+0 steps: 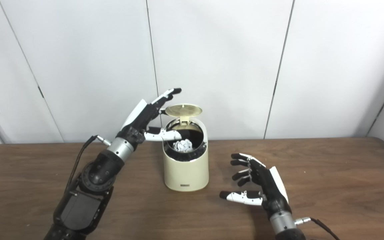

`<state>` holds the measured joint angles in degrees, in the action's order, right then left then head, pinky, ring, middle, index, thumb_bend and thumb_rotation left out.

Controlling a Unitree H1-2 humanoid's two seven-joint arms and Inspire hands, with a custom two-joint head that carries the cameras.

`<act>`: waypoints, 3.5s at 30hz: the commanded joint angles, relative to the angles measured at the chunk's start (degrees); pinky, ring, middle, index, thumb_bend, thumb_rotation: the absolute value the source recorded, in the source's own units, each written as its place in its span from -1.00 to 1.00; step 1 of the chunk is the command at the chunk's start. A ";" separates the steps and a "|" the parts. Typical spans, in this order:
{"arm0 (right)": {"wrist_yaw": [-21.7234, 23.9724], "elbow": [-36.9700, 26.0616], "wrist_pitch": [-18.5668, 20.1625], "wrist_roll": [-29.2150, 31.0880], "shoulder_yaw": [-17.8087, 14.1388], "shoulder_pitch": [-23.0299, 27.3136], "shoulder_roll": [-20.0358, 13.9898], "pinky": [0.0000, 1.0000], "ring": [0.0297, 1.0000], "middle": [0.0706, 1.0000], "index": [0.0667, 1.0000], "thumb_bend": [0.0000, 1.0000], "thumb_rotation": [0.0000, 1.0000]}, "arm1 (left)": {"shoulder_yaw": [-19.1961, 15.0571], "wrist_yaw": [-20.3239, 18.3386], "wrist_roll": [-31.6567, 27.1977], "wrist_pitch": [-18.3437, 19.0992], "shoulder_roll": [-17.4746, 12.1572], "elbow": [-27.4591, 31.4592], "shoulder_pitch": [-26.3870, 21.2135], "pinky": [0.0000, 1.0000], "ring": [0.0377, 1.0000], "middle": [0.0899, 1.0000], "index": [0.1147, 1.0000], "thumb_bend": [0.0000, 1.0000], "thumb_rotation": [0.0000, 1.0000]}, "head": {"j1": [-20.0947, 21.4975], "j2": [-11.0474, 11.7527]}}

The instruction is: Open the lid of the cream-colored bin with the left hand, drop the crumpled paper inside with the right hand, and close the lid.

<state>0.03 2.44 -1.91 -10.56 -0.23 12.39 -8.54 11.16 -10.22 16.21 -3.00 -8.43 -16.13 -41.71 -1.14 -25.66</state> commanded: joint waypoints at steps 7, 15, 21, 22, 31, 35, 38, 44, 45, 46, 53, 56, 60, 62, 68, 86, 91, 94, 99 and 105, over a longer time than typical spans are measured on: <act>-0.62 -1.52 -1.87 0.89 -0.11 1.23 0.46 -0.09 0.00 0.37 0.43 0.59 -0.92 | 1.31 -0.51 3.88 0.46 -2.49 3.37 -3.68 0.76 0.85 0.68 0.56 0.98 -0.02 | 0.31 -0.15; -0.63 -1.23 -2.46 0.98 0.09 1.27 0.41 -0.07 -0.02 0.36 0.44 0.59 -0.91 | 2.25 -1.37 7.08 1.63 -4.02 6.41 -2.90 0.80 0.93 0.64 0.49 0.94 -0.01 | 0.38 -0.41; -0.35 -1.13 -2.72 1.50 0.19 1.42 0.53 -0.06 -0.01 0.37 0.45 0.58 -0.93 | 2.86 -1.90 8.70 0.96 -5.12 7.96 -2.58 0.75 0.93 0.59 0.44 0.94 -0.02 | 0.48 -0.52; -0.45 -1.13 -2.63 1.15 0.32 1.46 0.48 -0.06 -0.01 0.37 0.44 0.59 -0.92 | 3.00 -2.05 9.01 0.88 -5.36 8.33 -2.50 0.75 0.94 0.59 0.44 0.94 -0.02 | 0.50 -0.52; -0.59 -1.17 -2.47 0.28 0.93 1.61 0.52 -0.10 -0.02 0.37 0.44 0.59 -0.87 | 3.44 -3.23 9.70 0.82 -6.37 11.40 -1.33 0.70 0.94 0.56 0.41 0.94 -0.09 | 0.97 -0.80; -0.41 -1.03 -2.60 0.91 0.96 1.77 0.62 -0.13 -0.05 0.38 0.45 0.59 -0.89 | 3.42 -3.30 9.77 -0.42 -6.52 11.73 -0.36 0.65 0.92 0.54 0.40 0.93 -0.08 | 1.16 -0.83; -0.55 -0.85 -2.82 0.99 0.89 1.90 0.66 -0.14 -0.05 0.38 0.44 0.61 -0.89 | 3.56 -4.13 9.91 0.35 -6.64 12.31 0.09 0.66 0.93 0.57 0.41 0.94 -0.07 | 1.33 -0.89; -0.42 -0.89 -2.64 0.98 0.95 1.89 0.60 -0.16 -0.06 0.36 0.43 0.60 -0.84 | 4.53 -4.43 11.42 -0.43 -7.14 12.12 0.29 0.66 0.93 0.56 0.41 1.00 0.01 | 1.47 -1.04; -0.38 -0.95 -2.62 0.99 0.97 1.87 0.60 -0.16 -0.06 0.36 0.43 0.61 -0.83 | 4.67 -4.28 11.54 -0.66 -7.14 12.01 0.40 0.67 0.92 0.56 0.40 1.00 0.02 | 1.47 -1.04; -0.37 -0.99 -2.59 0.99 0.98 1.86 0.60 -0.15 -0.06 0.36 0.43 0.61 -0.82 | 4.75 -4.16 11.58 -0.80 -7.12 11.94 0.47 0.67 0.92 0.55 0.40 1.00 0.02 | 1.47 -1.04; -0.74 -1.46 -2.17 0.07 1.16 1.87 0.69 -0.16 -0.06 0.33 0.43 0.54 -0.61 | 5.12 -5.15 11.13 -0.53 -7.14 12.80 1.36 0.68 0.93 0.60 0.44 1.00 0.01 | 1.70 -1.56; -0.69 -1.57 -1.86 0.19 1.13 1.87 0.77 -0.17 -0.05 0.33 0.43 0.51 -0.58 | 5.10 -5.34 11.19 -1.04 -7.13 12.90 1.72 0.69 0.93 0.61 0.44 1.00 0.00 | 1.73 -1.65; -0.74 -2.01 -1.05 0.09 1.15 1.82 1.01 -0.18 -0.02 0.32 0.43 0.46 -0.53 | 5.95 -4.88 13.23 -3.28 -7.90 12.36 1.91 0.66 0.92 0.57 0.44 1.00 -0.06 | 1.91 -1.73; -0.76 -2.07 -0.91 0.02 1.15 1.86 1.10 -0.18 -0.02 0.31 0.43 0.46 -0.53 | 6.09 -4.87 13.81 -3.68 -8.04 12.37 2.04 0.63 0.92 0.55 0.43 1.00 -0.03 | 1.90 -1.77; -0.82 -2.01 -0.93 -0.13 1.17 1.92 1.32 -0.18 -0.01 0.31 0.43 0.42 -0.52 | 6.24 -4.58 14.86 -5.57 -8.31 12.27 2.58 0.59 0.90 0.49 0.42 1.00 -0.04 | 2.09 -1.87; -0.79 -2.73 0.17 -0.72 1.10 1.91 1.57 -0.16 0.00 0.31 0.42 0.44 -0.52 | 10.90 -2.58 31.07 -9.29 -11.04 13.53 2.74 0.88 0.86 0.46 0.42 0.93 -0.18 | 2.35 -2.99; -0.57 -3.40 0.86 -0.62 1.10 1.73 1.76 -0.17 0.00 0.32 0.42 0.43 -0.55 | 13.17 -4.18 37.26 -8.53 -12.10 13.31 2.15 0.99 0.88 0.49 0.45 0.93 -0.21 | 2.50 -3.23; -0.54 -3.77 0.93 -0.73 1.18 1.62 1.77 -0.18 0.00 0.32 0.42 0.41 -0.56 | 13.74 -4.88 38.81 -8.08 -12.08 12.96 2.19 1.00 0.86 0.48 0.45 0.94 -0.22 | 2.59 -3.43; -0.48 -4.03 0.92 -0.71 1.17 1.54 1.71 -0.19 -0.01 0.31 0.42 0.41 -0.55 | 14.77 -5.07 39.79 -8.81 -12.26 11.48 1.93 1.00 0.86 0.45 0.43 0.97 -0.22 | 2.65 -3.69; -0.45 -3.96 0.70 -0.61 1.13 1.63 1.62 -0.19 -0.01 0.32 0.43 0.40 -0.53 | 15.75 -8.65 39.11 -8.35 -12.46 11.44 1.47 1.00 0.85 0.41 0.37 0.99 -0.19 | 2.72 -3.87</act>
<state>-0.14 0.29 -0.17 -11.39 0.97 12.40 -6.81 25.79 -15.11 55.17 -11.83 -19.75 -3.74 -39.51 1.49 -29.44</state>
